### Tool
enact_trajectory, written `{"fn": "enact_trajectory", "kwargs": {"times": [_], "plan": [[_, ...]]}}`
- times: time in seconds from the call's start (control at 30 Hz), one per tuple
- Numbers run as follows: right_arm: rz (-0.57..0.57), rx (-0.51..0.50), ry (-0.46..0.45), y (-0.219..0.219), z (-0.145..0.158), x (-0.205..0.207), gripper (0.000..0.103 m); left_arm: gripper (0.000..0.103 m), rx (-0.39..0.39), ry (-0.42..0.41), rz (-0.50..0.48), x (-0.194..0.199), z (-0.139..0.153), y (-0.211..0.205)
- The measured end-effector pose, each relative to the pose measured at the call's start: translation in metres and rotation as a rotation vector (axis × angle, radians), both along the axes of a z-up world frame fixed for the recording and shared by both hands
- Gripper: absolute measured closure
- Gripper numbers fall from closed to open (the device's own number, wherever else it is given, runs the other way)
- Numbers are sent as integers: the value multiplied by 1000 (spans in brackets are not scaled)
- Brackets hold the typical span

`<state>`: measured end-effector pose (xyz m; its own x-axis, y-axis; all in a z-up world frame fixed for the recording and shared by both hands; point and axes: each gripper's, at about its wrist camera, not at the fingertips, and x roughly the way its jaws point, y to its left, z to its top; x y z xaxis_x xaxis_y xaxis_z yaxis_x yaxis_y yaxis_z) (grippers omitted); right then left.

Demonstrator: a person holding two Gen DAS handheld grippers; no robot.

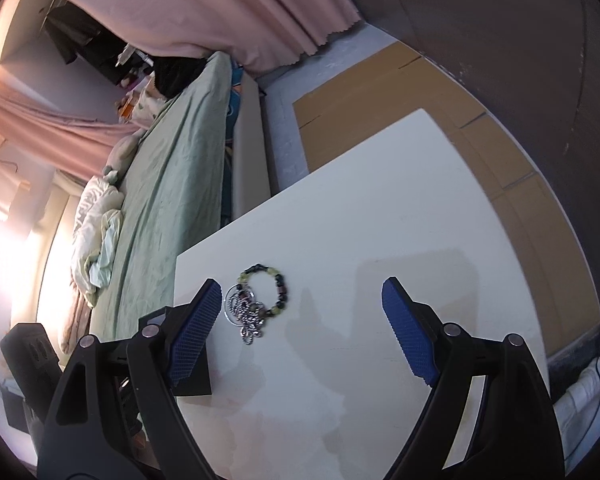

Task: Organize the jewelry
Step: 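Move the left tool to the silver chain necklace and close on it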

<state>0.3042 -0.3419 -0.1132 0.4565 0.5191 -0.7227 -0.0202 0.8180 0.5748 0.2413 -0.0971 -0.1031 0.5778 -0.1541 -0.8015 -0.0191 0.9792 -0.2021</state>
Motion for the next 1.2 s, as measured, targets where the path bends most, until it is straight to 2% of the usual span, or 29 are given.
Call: {"fn": "enact_trajectory", "kwargs": {"times": [0.23,0.4,0.57,0.73,0.9,0.97,1.03,1.1,1.13,1.17,1.2], "plan": [[-22,11,3,-10,0,4,21,41,13,45,-22,17,-18,-15],[-38,22,11,-14,-1,5,21,61,17,89,-26,28,-38,-20],[-41,27,27,-13,-4,7,21,66,29,118,-26,38,-56,-22],[-40,29,25,-13,-3,7,21,66,34,141,-3,47,-71,-18],[-36,28,28,-13,-3,8,21,64,34,129,13,53,-76,-13],[-33,26,28,-12,-3,9,21,72,32,125,10,52,-76,-12],[-30,26,27,-11,-3,10,21,87,37,124,8,51,-73,-11],[-27,28,28,-10,-3,11,21,87,28,128,8,50,-72,-10],[-25,29,30,-8,-4,11,21,90,27,121,5,48,-70,-10],[-22,31,32,-7,-4,12,21,101,31,112,2,47,-66,-10],[-17,33,34,-6,-5,12,21,101,30,105,-4,46,-62,-10]]}}
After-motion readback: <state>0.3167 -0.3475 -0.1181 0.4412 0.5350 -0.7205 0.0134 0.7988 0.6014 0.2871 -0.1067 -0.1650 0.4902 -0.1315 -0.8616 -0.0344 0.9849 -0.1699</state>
